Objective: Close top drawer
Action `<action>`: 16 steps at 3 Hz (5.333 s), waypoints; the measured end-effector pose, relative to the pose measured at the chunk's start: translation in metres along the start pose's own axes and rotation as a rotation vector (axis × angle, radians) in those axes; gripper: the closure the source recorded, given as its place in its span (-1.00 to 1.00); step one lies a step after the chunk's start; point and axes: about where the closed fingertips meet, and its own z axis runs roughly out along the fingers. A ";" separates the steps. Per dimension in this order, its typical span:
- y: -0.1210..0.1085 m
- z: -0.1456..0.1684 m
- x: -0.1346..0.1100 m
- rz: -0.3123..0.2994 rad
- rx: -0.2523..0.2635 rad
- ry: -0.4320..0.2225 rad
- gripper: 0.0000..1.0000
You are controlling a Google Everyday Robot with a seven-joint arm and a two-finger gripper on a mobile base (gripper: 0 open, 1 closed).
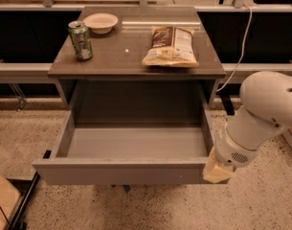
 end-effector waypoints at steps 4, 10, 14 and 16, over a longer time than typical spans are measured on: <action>-0.043 0.072 -0.004 0.066 -0.044 -0.135 1.00; -0.123 0.036 -0.059 -0.122 0.194 -0.202 1.00; -0.193 0.050 -0.077 -0.127 0.273 -0.307 1.00; -0.222 0.054 -0.089 -0.147 0.299 -0.348 1.00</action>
Offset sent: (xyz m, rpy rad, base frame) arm 0.0593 0.0153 -0.0644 0.1997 0.0187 -0.0411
